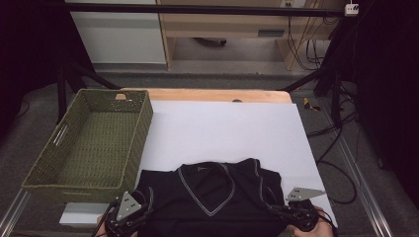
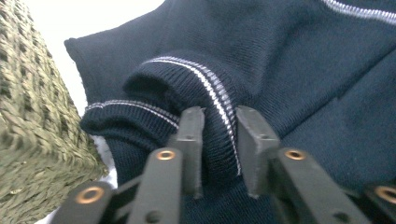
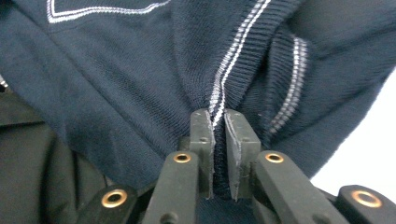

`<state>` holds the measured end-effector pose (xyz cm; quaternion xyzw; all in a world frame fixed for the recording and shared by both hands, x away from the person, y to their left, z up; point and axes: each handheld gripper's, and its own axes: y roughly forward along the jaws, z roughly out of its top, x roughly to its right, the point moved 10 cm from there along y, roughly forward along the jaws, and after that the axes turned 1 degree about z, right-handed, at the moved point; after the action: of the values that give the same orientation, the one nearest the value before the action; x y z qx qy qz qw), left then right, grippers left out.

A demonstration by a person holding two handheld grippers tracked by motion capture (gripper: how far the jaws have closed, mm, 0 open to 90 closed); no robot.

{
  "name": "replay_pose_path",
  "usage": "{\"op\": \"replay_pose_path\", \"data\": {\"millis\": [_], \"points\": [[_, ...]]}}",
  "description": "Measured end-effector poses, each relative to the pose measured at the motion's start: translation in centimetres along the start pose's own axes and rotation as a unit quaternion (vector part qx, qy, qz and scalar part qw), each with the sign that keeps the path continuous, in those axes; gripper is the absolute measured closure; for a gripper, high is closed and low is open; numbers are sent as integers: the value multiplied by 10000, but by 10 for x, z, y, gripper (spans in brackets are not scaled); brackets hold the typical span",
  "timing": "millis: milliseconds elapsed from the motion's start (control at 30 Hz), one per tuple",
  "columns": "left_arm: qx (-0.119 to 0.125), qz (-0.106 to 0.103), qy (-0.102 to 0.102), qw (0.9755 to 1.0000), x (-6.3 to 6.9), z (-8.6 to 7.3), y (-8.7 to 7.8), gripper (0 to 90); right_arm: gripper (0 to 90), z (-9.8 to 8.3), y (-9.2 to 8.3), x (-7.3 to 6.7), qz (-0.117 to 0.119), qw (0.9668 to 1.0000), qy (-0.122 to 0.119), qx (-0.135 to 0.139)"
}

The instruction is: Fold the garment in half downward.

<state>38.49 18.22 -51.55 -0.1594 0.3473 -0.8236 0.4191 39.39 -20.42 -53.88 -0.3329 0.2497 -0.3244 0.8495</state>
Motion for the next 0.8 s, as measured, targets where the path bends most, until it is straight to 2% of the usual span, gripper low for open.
{"op": "replay_pose_path", "data": {"millis": [67, 167, 200, 300, 367, 433, 533, 600, 733, 800], "points": [[249, -133, -130, 9995, 0, 8, -4, 549, 680, 7, -4, -1, 21, 9998, -34, 177], [707, -380, -503, 9955, -4, 30, -11, 412, 520, 23, -13, 1, -38, 9982, -142, 579], [824, -405, -533, 9943, -6, 37, -12, 376, 500, 29, -16, 4, -108, 9973, -178, 709], [947, -437, -477, 9934, -10, 55, -9, 291, 413, 48, -21, 16, -256, 9945, -172, 1002], [1004, -570, -486, 9921, -11, 67, -5, 310, 392, 61, -20, 28, -396, 9927, -129, 1135], [935, -405, -386, 9940, -16, 77, 5, 257, 391, 68, -18, 39, -491, 9916, -62, 1199], [796, -410, -363, 9953, -18, 83, 18, 231, 388, 75, -12, 55, -650, 9906, 42, 1200], [682, -316, -319, 9967, -21, 86, 30, 221, 384, 76, -8, 61, -749, 9904, 53, 1161], [426, 77, -320, 9985, -38, 86, 52, 244, 390, 76, 1, 73, -901, 9901, 80, 1075], [384, 122, -393, 9984, -42, 85, 59, 313, 401, 74, 4, 79, -993, 9897, 130, 1023]]}}
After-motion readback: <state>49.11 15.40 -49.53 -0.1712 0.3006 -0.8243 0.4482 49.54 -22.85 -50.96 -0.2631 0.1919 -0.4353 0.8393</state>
